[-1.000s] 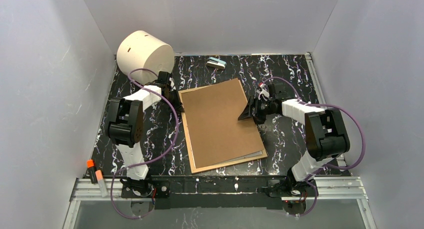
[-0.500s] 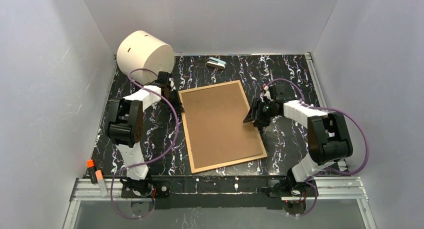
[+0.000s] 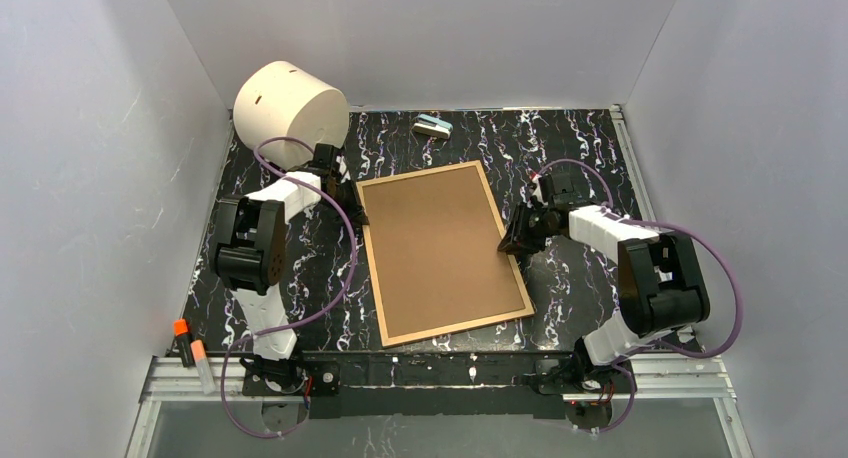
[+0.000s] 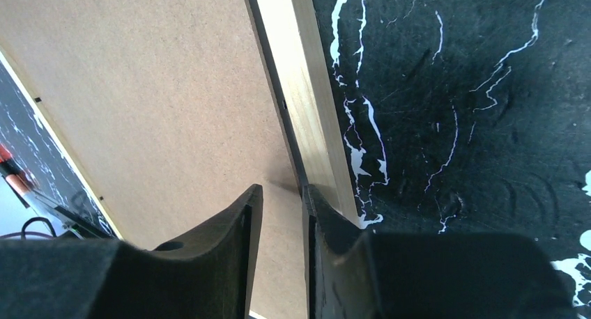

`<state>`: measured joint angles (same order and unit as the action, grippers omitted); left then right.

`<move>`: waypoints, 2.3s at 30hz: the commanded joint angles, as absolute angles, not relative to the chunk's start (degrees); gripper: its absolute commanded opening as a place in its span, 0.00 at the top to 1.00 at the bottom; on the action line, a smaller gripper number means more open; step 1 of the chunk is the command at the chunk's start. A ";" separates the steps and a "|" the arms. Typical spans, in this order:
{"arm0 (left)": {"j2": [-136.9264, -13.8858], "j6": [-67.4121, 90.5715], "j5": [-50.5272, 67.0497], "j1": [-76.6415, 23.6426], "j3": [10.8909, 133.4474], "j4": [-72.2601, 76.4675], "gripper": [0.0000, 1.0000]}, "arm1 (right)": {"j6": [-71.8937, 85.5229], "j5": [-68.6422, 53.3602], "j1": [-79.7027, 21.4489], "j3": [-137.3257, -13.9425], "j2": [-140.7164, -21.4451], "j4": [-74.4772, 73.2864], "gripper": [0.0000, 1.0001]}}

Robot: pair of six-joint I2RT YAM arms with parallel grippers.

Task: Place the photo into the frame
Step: Place the photo frame item in the photo frame.

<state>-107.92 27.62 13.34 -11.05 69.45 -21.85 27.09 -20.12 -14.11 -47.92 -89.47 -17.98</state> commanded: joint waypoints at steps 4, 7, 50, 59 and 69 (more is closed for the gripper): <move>-108.46 26.65 14.15 -10.77 66.19 -24.30 0.79 | 29.98 -25.67 -15.20 -43.94 -87.20 -9.93 0.68; -108.46 26.55 14.34 -10.77 66.10 -24.17 0.79 | 31.02 -27.06 -15.27 -42.78 -85.86 -4.97 0.69; -101.00 26.63 19.08 -10.74 63.23 -24.29 0.47 | 33.19 -26.65 -17.94 -32.66 -68.61 -7.30 0.45; -93.36 28.47 23.98 -10.90 53.40 -21.75 0.46 | 35.88 -18.45 -18.02 -33.22 -67.14 -22.95 0.44; -90.65 30.56 23.25 -11.07 46.13 -20.30 0.60 | 35.81 -13.71 -17.97 -34.84 -72.40 -26.17 0.53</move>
